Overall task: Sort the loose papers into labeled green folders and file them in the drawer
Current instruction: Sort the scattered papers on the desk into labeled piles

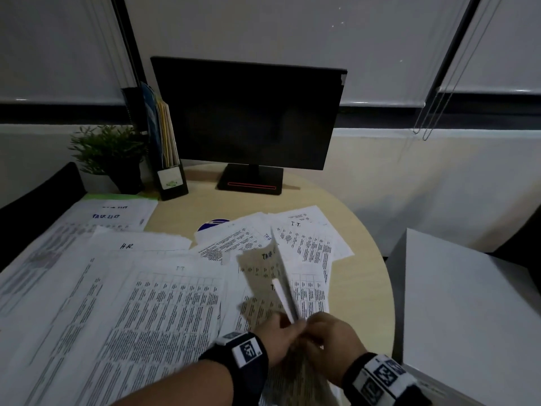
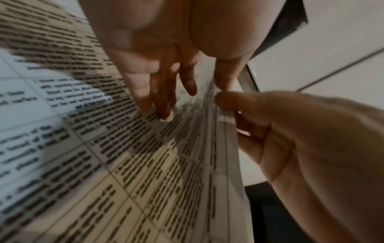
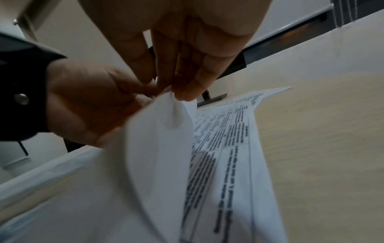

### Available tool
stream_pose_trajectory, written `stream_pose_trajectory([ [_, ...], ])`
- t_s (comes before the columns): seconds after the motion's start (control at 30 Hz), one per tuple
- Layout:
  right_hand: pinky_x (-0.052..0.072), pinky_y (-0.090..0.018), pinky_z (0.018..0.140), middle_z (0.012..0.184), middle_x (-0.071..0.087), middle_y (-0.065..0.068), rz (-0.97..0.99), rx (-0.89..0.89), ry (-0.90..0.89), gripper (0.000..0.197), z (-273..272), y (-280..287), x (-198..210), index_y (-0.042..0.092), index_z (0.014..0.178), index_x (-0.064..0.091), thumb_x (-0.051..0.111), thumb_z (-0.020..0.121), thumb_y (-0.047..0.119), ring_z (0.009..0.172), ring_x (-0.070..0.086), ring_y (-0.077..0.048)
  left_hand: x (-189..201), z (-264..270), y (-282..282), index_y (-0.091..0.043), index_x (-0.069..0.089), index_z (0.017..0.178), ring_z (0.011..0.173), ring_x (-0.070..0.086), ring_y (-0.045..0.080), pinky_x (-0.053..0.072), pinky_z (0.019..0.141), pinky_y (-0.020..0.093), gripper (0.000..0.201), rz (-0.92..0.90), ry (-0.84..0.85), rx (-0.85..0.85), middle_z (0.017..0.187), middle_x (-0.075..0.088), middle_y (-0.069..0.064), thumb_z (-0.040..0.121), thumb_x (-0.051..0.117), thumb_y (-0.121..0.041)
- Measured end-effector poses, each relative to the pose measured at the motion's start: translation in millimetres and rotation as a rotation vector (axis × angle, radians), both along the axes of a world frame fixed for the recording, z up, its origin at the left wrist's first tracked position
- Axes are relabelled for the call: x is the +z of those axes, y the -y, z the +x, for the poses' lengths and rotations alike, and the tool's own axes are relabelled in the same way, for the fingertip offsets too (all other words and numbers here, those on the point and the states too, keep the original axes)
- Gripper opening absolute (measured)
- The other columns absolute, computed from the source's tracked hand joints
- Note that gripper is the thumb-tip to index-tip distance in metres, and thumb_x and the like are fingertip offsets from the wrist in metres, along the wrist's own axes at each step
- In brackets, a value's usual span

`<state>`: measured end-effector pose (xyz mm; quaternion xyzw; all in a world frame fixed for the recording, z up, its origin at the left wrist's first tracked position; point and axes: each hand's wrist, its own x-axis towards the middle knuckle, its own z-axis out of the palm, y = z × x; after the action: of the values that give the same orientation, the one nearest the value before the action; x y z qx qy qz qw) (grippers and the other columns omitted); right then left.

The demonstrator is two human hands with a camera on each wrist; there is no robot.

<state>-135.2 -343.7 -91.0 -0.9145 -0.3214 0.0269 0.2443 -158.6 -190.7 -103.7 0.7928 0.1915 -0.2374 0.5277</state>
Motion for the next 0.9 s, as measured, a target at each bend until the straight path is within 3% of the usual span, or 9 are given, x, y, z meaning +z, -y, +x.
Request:
stream_pose_trajectory([
  [0.13,0.039,-0.007,0.047,0.059,0.057,0.013,0.068,-0.071,-0.049,0.017,-3,-2,5,0.029,0.059,0.07,0.055,0.064,0.034,0.047,0.053,0.001,-13,5,-15,-0.012,0.062,0.102,0.092,0.063,0.021,0.052,0.09,0.037,0.029,0.035,-0.001,0.035,0.102,0.067,0.007,0.086,0.057,-0.035],
  [0.23,0.034,-0.005,0.053,0.068,0.056,0.013,0.004,-0.378,-0.209,0.018,4,7,4,0.029,0.086,0.058,0.062,0.078,0.013,0.062,0.052,-0.002,-18,3,-23,-0.012,0.054,0.088,0.087,0.063,0.026,0.055,0.08,0.034,0.01,0.138,-0.003,0.056,0.091,0.062,0.009,0.089,0.056,-0.022],
  [0.37,0.036,-0.012,0.055,0.073,0.06,0.01,-0.014,-0.508,-0.355,0.029,10,25,-3,0.027,0.104,0.044,0.064,0.086,0.014,0.066,0.052,-0.001,-8,-6,-28,-0.019,0.026,0.14,0.109,0.057,0.023,0.046,0.093,0.029,0.064,0.176,0.134,0.263,0.127,0.056,0.004,0.087,0.061,-0.016],
  [0.47,0.043,-0.018,0.072,0.088,0.066,0.007,-0.157,-0.488,-0.358,0.012,7,28,2,0.03,0.091,0.052,0.057,0.091,0.02,0.087,0.061,-0.013,7,-10,-27,-0.037,0.006,0.147,0.071,0.063,0.016,0.055,0.064,0.027,0.085,0.11,0.267,0.307,0.108,0.062,0.016,0.088,0.057,-0.007],
  [0.53,0.044,-0.021,0.079,0.099,0.067,0.003,-0.211,-0.457,-0.296,0.013,3,31,5,0.033,0.084,0.057,0.052,0.093,0.024,0.097,0.062,-0.016,11,-8,-24,-0.042,0.031,0.14,0.046,0.049,0.006,0.044,0.046,0.018,0.065,0.124,0.29,0.221,0.107,0.063,0.024,0.09,0.051,-0.004],
  [0.6,0.044,-0.023,0.078,0.097,0.064,0.002,-0.184,-0.439,-0.228,0.015,-4,28,12,0.031,0.086,0.061,0.05,0.094,0.024,0.095,0.062,-0.019,15,-7,-20,-0.036,0.059,0.11,0.051,0.046,0.005,0.043,0.054,0.019,0.043,0.093,0.259,0.149,0.096,0.067,0.007,0.093,0.043,-0.001],
  [0.73,0.045,-0.025,0.067,0.099,0.056,0.01,-0.182,-0.254,-0.06,0.024,-21,13,14,0.028,0.092,0.063,0.045,0.089,0.042,0.089,0.063,-0.011,22,-9,-7,-0.021,0.064,0.112,0.07,0.06,0.017,0.048,0.062,0.019,0.038,-0.041,0.117,0.107,0.091,0.063,0.0,0.094,0.04,0.002],
  [0.8,0.031,-0.018,0.044,0.076,0.056,0.013,-0.163,-0.221,-0.047,0.019,-30,4,14,0.029,0.076,0.06,0.053,0.071,0.046,0.058,0.061,-0.003,29,-9,-1,-0.011,0.064,0.118,0.088,0.064,0.021,0.051,0.077,0.02,0.026,-0.071,0.103,0.1,0.103,0.065,0.006,0.094,0.053,-0.012],
  [0.9,0.026,-0.019,0.031,0.059,0.05,0.015,-0.235,-0.143,0.019,0.012,-34,-15,15,0.03,0.06,0.058,0.057,0.055,0.041,0.035,0.048,0.0,31,-5,0,-0.011,0.07,0.079,0.076,0.068,0.026,0.058,0.076,0.035,0.036,-0.136,0.101,0.218,0.08,0.071,0.009,0.078,0.068,-0.046],
])
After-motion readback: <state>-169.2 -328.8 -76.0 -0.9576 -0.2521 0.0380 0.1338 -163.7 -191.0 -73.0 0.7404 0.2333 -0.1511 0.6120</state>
